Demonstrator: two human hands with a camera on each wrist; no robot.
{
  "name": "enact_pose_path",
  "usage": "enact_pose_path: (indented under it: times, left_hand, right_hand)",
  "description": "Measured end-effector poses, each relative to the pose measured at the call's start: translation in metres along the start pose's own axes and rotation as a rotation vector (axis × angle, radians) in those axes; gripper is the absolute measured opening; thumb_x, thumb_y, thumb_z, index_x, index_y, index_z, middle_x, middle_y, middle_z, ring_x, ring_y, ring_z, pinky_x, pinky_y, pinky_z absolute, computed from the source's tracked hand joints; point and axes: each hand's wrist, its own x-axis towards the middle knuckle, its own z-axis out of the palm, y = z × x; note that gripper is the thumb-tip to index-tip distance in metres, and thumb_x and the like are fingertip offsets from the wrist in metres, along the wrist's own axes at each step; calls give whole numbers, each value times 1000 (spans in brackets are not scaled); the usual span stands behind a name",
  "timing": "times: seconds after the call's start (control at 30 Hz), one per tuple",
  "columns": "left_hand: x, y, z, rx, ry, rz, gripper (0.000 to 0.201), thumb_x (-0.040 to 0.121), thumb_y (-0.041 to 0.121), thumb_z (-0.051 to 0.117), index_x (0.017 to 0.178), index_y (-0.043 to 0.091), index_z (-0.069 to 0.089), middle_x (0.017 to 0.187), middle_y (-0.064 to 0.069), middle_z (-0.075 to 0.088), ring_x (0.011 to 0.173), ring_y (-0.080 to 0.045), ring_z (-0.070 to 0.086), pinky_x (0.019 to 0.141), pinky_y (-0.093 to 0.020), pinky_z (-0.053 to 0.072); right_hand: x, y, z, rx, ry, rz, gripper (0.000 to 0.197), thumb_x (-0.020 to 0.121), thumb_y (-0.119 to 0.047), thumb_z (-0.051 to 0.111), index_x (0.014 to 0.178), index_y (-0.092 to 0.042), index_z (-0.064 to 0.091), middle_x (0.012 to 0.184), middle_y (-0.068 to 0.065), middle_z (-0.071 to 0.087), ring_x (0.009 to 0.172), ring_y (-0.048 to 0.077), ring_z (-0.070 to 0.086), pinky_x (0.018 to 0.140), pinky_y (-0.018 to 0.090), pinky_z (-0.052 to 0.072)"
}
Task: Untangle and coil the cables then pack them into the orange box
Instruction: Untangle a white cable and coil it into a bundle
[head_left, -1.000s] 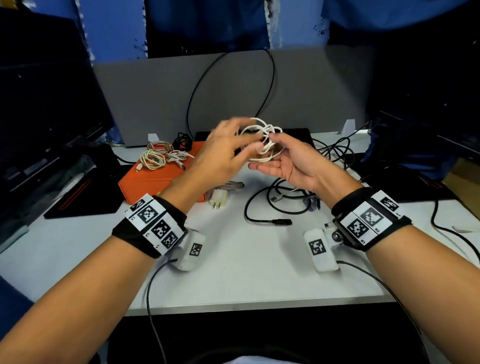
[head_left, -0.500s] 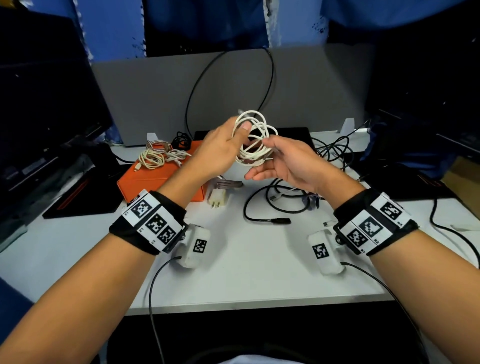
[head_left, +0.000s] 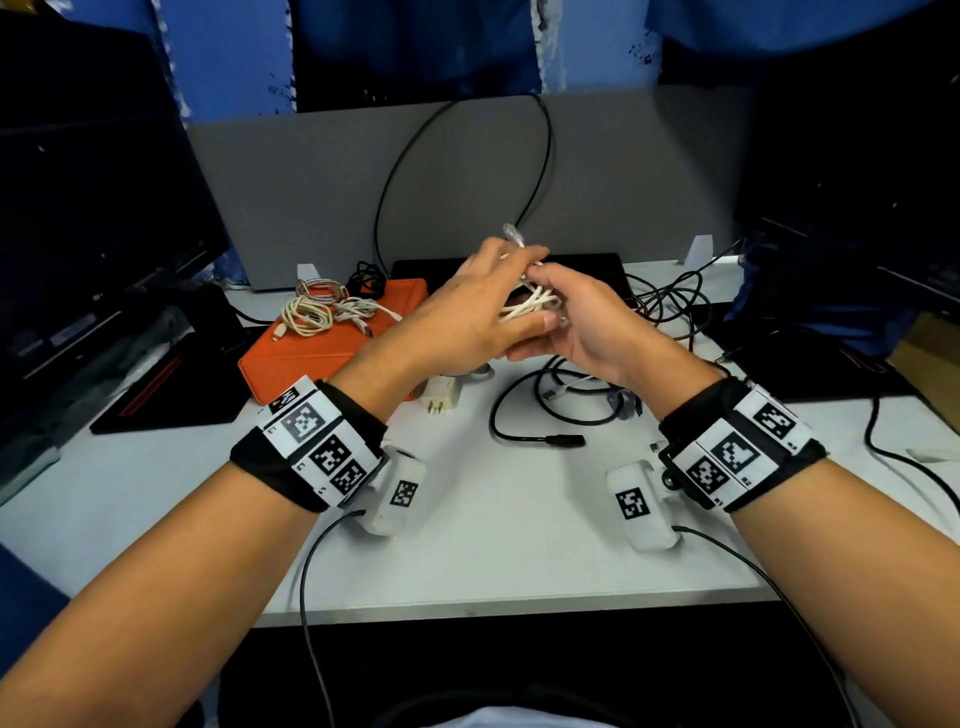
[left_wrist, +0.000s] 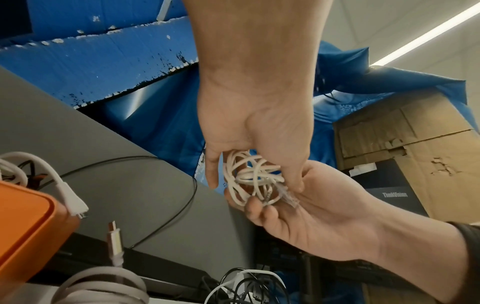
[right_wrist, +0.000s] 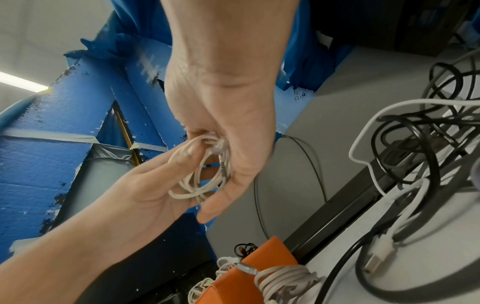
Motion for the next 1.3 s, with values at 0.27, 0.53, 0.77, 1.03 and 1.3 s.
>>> enact_pose_path:
  times: [0.27,0.53,0.77,1.03,1.3]
  left_hand:
    - [-4,11,-13,-587,133,-349,56,98,66,46,141,31,43,125,-3,68,107,-17,71,98,-47,57]
    - [4,-4,-11,-307,372,-285,27,104,34,53,115,13,67,92,2,70,81,-19,68,71,-36,56]
    - [0,-9,-17,-149,288,-346,33,103,45,54,118,17,61,99,2,71,71,-14,70,61,-21,53]
    - [-9,2,-38,-951,117,-434,65,99,17,65,153,26,31,94,-17,76,71,-29,70,70,-37,60]
    - [-2,-1,-43,-829,128,-432,31,99,19,63,130,20,63,86,-6,70,45,-14,45,53,-32,52]
  right_hand:
    - [5,-1,1,115,105,-141,33,107,-9,44,138,-4,52,122,25,70,91,36,71,97,49,57]
    - [1,2,1,-206,8,-176,28,109,-21,49,137,-16,55,120,8,72,111,28,72,95,38,59]
    - [2,0,0,-303,194,-253,17,105,-14,57,121,-15,63,98,8,76,76,21,75,71,33,61]
    - [0,-2,0,-613,316,-418,34,107,-14,48,132,-30,65,92,8,75,66,24,75,66,39,63]
    - [-7,-13,11,-378,460,-358,11,96,-7,57,103,-12,65,80,18,72,56,21,66,56,36,60]
